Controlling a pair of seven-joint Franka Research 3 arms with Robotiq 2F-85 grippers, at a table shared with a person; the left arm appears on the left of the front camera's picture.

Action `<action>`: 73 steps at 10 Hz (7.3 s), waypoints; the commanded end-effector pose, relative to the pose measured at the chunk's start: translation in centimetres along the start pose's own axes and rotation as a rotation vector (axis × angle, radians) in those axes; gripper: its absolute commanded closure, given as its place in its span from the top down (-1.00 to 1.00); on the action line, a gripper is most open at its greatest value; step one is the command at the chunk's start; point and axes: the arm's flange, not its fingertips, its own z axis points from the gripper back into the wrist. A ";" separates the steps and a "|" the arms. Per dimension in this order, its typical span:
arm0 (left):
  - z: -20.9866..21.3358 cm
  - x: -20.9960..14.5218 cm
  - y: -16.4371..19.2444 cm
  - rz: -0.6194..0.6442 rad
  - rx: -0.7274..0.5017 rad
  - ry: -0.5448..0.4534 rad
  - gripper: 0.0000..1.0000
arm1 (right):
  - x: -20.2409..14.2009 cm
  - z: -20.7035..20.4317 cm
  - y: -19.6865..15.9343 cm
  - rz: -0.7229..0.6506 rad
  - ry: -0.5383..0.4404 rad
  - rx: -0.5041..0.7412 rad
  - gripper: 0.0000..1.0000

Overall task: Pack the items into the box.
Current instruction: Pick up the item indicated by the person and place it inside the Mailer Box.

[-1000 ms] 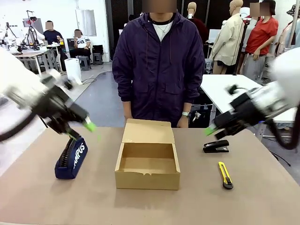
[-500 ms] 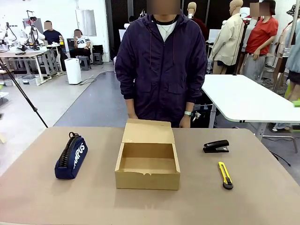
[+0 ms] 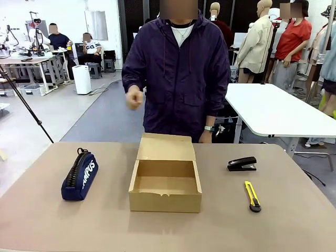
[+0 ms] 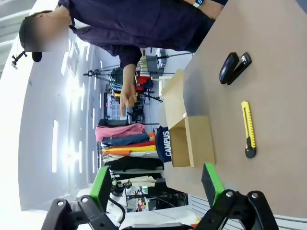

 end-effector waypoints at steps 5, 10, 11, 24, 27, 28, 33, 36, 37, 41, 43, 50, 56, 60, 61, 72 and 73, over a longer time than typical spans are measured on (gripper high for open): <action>-0.1 -0.1 -1.3 -0.018 -0.019 0.006 1.00 | 0.5 0.2 0.5 0.029 0.026 -0.001 1.00; -2.1 0.9 -3.0 -0.036 0.122 0.074 1.00 | 0.5 0.2 0.5 0.029 0.026 -0.001 1.00; -5.0 2.5 -5.3 -0.053 0.288 0.156 1.00 | 0.5 0.2 0.5 0.029 0.026 -0.001 1.00; -27.9 0.8 -8.5 -0.556 1.162 0.344 1.00 | 0.5 0.2 0.5 0.029 0.026 -0.001 1.00; -31.9 3.0 -5.1 -0.537 1.271 0.204 1.00 | 0.5 0.2 0.5 0.029 0.026 -0.001 1.00; -33.6 4.0 -3.4 -0.524 1.288 0.236 1.00 | 0.5 0.2 0.5 0.029 0.026 -0.001 1.00; -40.5 4.8 4.3 -0.451 1.282 0.193 1.00 | 0.5 0.2 0.5 0.029 0.026 -0.001 1.00; -41.4 5.0 5.5 -0.427 1.328 0.179 1.00 | 0.5 0.2 0.5 0.029 0.026 -0.001 1.00; -41.4 5.1 5.5 -0.416 1.315 0.189 1.00 | 0.5 0.2 0.5 0.029 0.026 -0.001 1.00; -40.8 5.5 5.6 -0.390 1.322 0.187 -1.00 | 0.5 0.2 0.5 0.029 0.026 -0.001 1.00; -40.5 5.6 5.5 -0.381 1.325 0.183 -1.00 | 0.5 0.2 0.5 0.029 0.026 -0.001 1.00; -39.2 5.0 3.8 -0.347 1.303 0.193 -1.00 | 0.5 0.2 0.5 0.029 0.026 -0.001 1.00; -31.3 4.1 -6.5 -0.385 1.237 0.378 -1.00 | 0.5 0.2 0.5 0.029 0.026 -0.001 1.00; -25.2 1.0 -12.8 -0.201 1.224 0.123 -1.00 | 0.5 0.2 0.5 0.029 0.026 -0.001 1.00; -26.2 1.5 -12.6 -0.287 1.179 0.256 -1.00 | 0.5 0.2 0.5 0.029 0.026 -0.001 1.00; -44.2 -1.6 -18.9 -1.353 0.324 0.738 -1.00 | 0.5 0.2 0.5 0.029 0.026 -0.001 1.00; -45.9 -3.1 -19.7 -1.466 0.251 0.800 -1.00 | 0.5 0.2 0.5 0.029 0.026 -0.001 1.00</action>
